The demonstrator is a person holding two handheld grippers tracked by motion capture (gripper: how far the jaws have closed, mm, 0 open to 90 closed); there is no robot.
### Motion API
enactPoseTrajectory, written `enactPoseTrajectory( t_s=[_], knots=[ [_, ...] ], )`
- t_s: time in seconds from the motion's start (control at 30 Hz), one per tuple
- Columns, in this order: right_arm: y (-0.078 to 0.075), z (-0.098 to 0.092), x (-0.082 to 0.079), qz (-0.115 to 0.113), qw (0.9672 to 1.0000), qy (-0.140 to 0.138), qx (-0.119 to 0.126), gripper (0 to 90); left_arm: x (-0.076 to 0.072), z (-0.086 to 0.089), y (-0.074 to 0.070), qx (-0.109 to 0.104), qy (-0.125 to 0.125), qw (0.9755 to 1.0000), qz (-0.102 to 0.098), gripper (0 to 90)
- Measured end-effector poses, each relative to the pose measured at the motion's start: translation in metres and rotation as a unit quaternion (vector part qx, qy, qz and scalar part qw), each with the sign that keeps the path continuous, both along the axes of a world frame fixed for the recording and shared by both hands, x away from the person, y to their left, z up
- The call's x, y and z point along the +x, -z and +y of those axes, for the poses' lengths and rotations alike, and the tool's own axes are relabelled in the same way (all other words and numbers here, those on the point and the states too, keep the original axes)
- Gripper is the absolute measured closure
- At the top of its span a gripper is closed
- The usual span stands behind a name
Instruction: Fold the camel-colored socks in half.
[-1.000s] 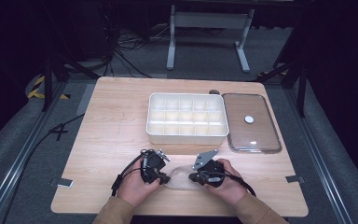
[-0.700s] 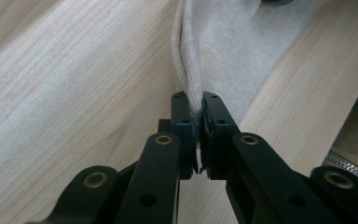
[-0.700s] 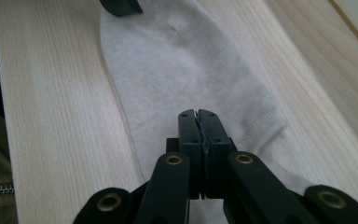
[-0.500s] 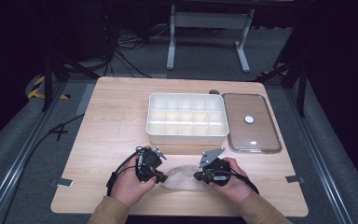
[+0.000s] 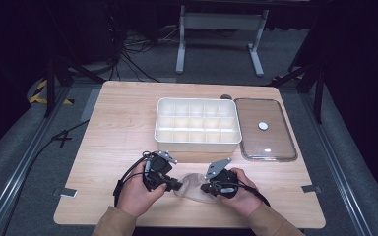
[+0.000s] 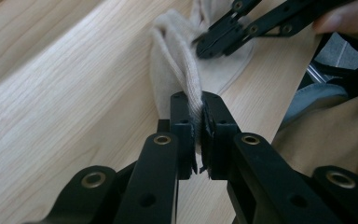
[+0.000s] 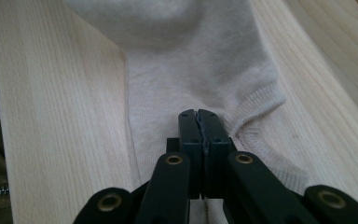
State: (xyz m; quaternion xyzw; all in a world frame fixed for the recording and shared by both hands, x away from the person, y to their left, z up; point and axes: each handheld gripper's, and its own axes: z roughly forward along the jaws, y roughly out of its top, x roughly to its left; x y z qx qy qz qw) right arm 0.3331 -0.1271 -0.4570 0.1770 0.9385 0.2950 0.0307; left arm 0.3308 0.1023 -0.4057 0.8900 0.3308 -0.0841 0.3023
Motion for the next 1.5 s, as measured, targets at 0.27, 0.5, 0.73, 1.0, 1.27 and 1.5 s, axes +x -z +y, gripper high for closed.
enactPoseTrajectory(
  t_s=[0.27,0.5,0.73,1.0,1.27,1.5],
  knots=[
    [0.000,0.009,0.002,0.006,0.9998,-0.021,0.000,89.9,-0.001,-0.010,-0.005,-0.018,0.015,0.9997,0.012,84.5],
    [0.000,0.012,0.010,0.010,0.9990,-0.042,0.007,89.7,0.000,-0.016,-0.004,-0.016,0.017,0.9995,0.021,84.6],
    [-0.017,-0.022,0.000,-0.004,0.9998,0.007,0.021,89.8,0.004,-0.015,-0.008,-0.016,0.001,0.9993,0.033,84.5],
    [-0.008,-0.040,-0.007,0.028,0.9972,0.067,-0.018,89.8,0.006,-0.023,-0.008,-0.004,0.001,0.9991,0.043,84.4],
    [-0.001,-0.030,-0.003,0.025,0.9987,0.043,-0.002,90.0,0.005,-0.039,-0.007,-0.024,0.034,0.9990,0.018,84.1],
    [0.001,-0.025,-0.003,0.022,0.9991,0.036,0.006,90.0,0.008,-0.053,-0.003,-0.032,0.045,0.9982,0.020,84.3]
  ],
)
